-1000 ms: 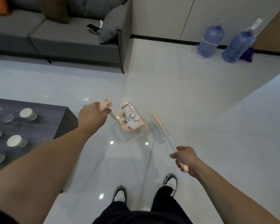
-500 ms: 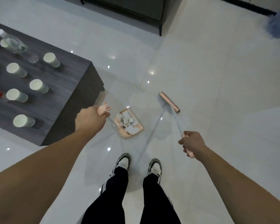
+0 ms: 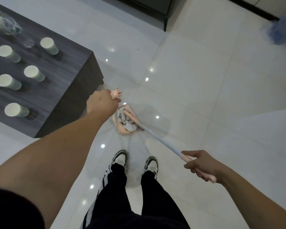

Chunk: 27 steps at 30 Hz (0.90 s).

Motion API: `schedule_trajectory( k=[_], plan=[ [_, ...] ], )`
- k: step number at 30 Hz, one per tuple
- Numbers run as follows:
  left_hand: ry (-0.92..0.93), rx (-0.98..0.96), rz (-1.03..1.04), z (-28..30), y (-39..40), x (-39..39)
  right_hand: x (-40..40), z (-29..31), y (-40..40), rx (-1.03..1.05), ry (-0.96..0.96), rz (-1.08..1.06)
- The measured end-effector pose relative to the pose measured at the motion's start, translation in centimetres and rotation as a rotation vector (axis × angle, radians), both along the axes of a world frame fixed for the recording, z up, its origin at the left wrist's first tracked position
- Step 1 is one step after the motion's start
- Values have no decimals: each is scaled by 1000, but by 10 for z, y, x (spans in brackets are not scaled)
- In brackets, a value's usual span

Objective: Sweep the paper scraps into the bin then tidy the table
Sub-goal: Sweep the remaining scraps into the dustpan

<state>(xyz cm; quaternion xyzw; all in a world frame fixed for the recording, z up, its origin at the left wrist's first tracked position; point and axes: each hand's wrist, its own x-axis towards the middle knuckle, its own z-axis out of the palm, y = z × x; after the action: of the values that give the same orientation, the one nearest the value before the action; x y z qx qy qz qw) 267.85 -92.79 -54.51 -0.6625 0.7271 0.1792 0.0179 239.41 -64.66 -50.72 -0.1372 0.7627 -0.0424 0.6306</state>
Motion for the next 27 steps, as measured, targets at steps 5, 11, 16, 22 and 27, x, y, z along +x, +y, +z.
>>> schedule_trajectory(
  k=[5,11,16,22,27],
  plan=[
    [18,18,4,3,7,17,24,15,14,-47,18,-105],
    [134,47,-6,3,10,52,51,19,18,-120,85,-290],
    [172,61,-162,11,9,46,76,19,22,-174,141,-496],
    [247,85,-401,50,26,-20,95,27,56,-237,194,-791],
    [277,43,-650,86,77,-100,101,36,136,-281,234,-1045]
  ],
)
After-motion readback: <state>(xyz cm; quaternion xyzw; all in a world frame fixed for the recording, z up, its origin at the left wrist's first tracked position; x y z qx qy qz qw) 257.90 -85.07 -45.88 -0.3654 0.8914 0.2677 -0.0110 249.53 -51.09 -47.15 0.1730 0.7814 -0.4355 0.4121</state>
